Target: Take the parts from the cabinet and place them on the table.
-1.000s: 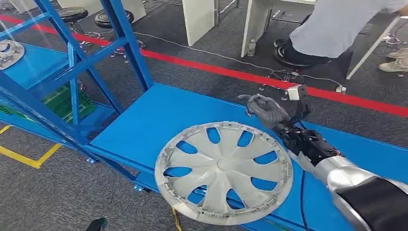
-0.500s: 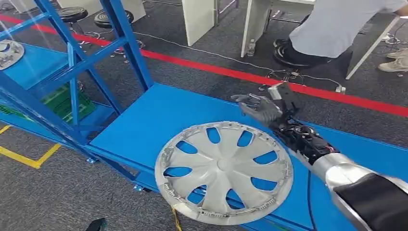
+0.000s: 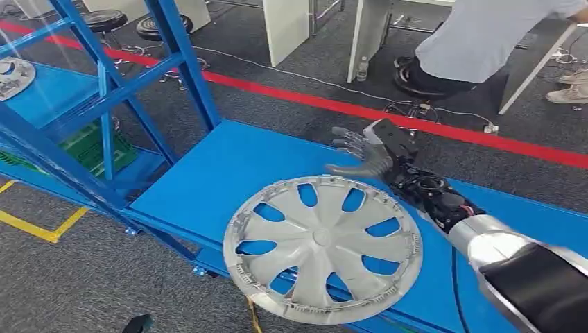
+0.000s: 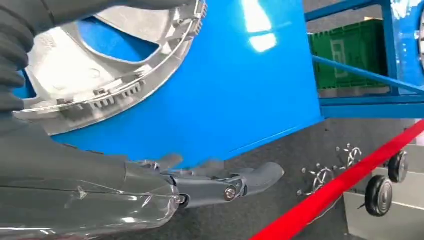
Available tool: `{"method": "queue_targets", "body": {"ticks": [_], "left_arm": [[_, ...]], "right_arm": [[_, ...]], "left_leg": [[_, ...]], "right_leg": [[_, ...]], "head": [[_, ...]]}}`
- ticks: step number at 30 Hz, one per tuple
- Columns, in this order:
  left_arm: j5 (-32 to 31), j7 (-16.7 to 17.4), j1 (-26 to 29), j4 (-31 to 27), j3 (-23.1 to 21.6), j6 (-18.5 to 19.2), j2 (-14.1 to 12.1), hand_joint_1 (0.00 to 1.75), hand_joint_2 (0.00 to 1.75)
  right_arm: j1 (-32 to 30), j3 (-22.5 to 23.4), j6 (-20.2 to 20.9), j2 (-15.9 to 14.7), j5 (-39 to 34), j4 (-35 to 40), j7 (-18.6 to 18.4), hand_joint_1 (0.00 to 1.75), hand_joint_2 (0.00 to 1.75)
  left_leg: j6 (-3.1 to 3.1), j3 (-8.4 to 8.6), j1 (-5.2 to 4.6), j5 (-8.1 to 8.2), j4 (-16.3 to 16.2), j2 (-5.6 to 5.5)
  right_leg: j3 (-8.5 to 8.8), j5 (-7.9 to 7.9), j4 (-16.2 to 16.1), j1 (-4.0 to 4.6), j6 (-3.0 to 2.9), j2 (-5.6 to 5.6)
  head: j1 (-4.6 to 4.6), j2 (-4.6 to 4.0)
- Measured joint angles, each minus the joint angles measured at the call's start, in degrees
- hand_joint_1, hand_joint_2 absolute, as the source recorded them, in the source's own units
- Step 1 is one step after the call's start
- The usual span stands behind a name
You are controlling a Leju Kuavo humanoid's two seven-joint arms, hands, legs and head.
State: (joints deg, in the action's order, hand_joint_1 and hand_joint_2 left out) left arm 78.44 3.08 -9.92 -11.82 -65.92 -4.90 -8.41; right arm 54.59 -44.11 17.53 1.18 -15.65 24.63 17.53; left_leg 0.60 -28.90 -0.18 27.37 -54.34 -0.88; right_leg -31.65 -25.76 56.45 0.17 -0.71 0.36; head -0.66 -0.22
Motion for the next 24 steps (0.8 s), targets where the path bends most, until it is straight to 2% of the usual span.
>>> {"method": "queue_targets", "body": {"ticks": [24], "left_arm": [[0.0, 0.0, 0.0, 0.0, 0.0, 0.0, -0.09, 0.0, 0.0]], "right_arm": [[0.15, -1.86, -0.09, -0.07, 0.09, 0.0, 0.0, 0.0, 1.75]], "left_leg": [[0.0, 0.0, 0.0, 0.0, 0.0, 0.0]], "right_leg": [[0.0, 0.0, 0.0, 0.0, 0.0, 0.0]], "head": [[0.0, 0.0]]}}
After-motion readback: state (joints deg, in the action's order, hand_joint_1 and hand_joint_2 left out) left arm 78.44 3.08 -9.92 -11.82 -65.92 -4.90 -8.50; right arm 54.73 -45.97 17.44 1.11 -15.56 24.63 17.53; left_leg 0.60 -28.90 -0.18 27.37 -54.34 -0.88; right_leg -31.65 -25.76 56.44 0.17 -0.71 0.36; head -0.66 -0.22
